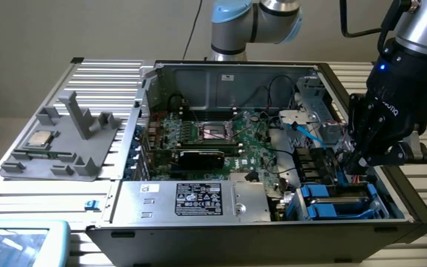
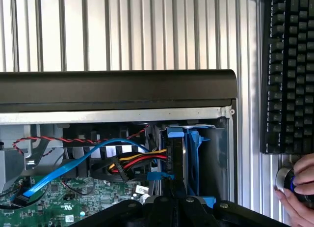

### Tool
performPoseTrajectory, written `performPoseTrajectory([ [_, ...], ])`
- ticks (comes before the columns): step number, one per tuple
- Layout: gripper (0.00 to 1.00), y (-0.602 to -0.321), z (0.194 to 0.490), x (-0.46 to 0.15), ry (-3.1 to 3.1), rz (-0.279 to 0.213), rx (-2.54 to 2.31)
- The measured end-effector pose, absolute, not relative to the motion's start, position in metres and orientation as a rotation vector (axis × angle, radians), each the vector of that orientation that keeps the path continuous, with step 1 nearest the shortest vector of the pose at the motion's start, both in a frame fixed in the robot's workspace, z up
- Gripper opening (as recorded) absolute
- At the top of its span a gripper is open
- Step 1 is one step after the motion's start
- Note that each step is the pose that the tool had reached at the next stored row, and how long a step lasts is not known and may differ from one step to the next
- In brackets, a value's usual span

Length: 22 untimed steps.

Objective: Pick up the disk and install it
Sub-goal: 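Insert the second disk wire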

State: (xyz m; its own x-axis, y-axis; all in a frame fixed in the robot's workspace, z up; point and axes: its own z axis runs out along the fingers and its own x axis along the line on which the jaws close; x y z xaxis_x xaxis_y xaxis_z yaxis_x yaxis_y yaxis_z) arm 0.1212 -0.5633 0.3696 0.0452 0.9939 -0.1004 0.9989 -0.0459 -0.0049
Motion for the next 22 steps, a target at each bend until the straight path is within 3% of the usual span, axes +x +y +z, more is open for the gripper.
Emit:
performPoseTrajectory([
  [22,0.11,-0.5633,0.3695,0.1210,2.401,-0.102,1.904],
])
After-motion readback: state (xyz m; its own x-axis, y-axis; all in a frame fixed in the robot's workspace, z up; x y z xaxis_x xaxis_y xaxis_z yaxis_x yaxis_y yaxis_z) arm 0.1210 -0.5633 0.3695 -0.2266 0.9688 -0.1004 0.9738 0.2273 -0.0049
